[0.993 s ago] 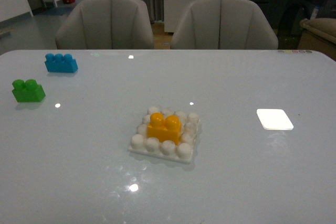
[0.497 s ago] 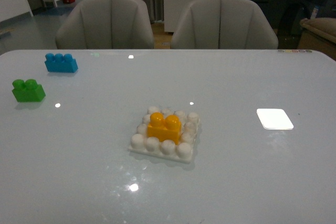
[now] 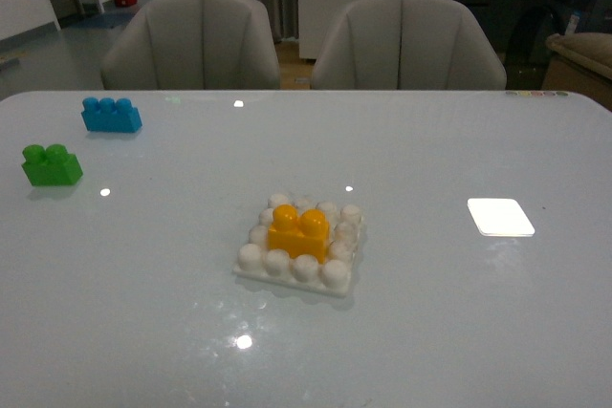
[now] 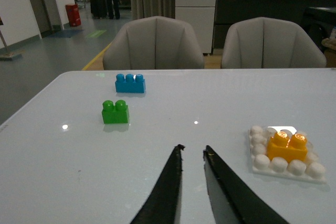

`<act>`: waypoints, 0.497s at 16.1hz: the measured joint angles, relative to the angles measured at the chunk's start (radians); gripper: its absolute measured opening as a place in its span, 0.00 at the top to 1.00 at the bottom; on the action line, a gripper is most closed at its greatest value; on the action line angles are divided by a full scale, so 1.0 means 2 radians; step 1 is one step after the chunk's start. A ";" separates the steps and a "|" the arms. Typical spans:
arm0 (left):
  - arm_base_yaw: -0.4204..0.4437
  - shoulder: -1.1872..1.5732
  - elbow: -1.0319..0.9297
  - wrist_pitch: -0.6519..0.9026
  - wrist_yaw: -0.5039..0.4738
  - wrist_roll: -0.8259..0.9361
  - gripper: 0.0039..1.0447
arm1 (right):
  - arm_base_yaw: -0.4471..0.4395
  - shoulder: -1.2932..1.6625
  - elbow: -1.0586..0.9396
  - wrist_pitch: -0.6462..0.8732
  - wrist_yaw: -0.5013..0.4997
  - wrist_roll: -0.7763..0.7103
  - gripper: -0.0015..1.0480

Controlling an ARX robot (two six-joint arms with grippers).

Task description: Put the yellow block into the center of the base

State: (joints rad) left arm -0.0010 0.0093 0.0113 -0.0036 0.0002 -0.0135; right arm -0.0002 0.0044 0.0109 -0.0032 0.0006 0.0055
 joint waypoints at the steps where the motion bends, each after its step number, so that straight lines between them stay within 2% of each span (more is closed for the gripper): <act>1: 0.000 0.000 0.000 0.000 0.000 0.000 0.72 | 0.000 0.000 0.000 0.000 0.000 0.000 0.06; 3: 0.000 0.000 0.000 0.000 0.000 0.000 0.46 | 0.000 0.000 0.000 0.000 0.000 0.000 0.06; 6: 0.000 0.000 0.000 0.000 0.000 0.000 0.13 | 0.000 0.000 0.000 0.000 0.000 0.000 0.06; 7: 0.000 0.000 0.000 0.000 0.000 0.001 0.05 | 0.000 0.000 0.000 0.000 0.000 0.000 0.06; 8: 0.000 0.000 0.000 0.000 0.000 0.001 0.06 | 0.000 0.000 0.000 0.000 0.000 0.000 0.06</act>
State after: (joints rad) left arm -0.0010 0.0093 0.0113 -0.0036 -0.0002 -0.0113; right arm -0.0002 0.0044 0.0109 -0.0032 0.0006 0.0059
